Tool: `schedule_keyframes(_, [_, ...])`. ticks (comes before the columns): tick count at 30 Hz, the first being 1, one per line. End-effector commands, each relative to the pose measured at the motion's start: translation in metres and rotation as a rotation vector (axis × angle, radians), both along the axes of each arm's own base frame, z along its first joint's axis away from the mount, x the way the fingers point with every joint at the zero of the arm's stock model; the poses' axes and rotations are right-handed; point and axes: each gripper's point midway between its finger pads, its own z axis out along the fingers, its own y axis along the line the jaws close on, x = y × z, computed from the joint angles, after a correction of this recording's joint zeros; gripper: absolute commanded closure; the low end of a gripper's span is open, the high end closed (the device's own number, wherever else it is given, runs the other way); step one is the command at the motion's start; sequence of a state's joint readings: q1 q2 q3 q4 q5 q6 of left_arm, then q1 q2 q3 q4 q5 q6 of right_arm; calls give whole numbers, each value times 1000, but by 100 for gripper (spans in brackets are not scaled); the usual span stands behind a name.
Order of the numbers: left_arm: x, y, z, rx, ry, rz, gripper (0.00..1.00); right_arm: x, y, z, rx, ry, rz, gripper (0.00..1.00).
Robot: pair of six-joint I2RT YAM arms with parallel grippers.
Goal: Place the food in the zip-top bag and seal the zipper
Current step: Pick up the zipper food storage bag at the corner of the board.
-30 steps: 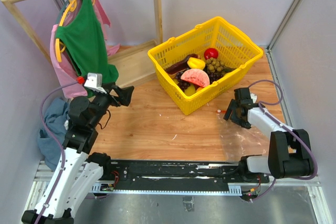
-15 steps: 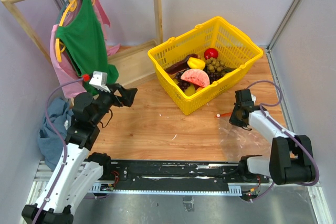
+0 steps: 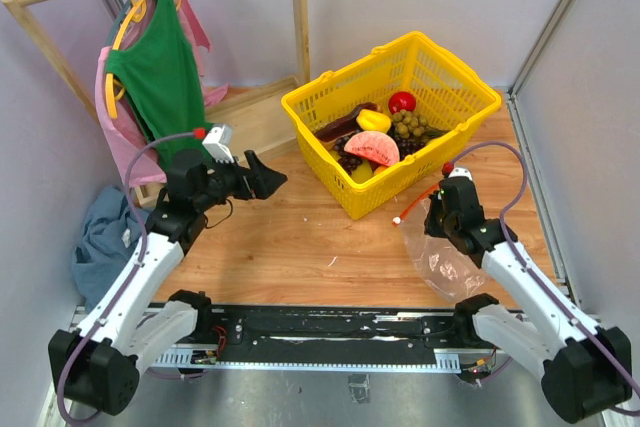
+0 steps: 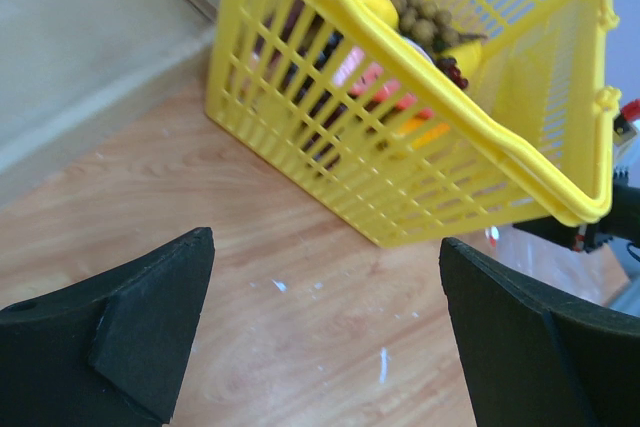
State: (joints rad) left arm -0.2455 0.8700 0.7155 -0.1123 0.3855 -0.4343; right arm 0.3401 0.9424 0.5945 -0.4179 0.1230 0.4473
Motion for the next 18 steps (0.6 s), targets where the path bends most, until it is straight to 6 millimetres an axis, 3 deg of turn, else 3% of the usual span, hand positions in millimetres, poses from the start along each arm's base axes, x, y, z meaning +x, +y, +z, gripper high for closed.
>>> schedule_keyframes(1, [-15,-33,-3,-76,71,-122,2,-13,13,7,22,-43,104,99])
schedule_keyframes(5, [-31,-56,-6,-99,95,-171,2,-24,35,20,89,-95,226,99])
schedule_keyframes(18, [-54,-86,-6,-242,147,-210,8,-56,97,76,276,-388,610,100])
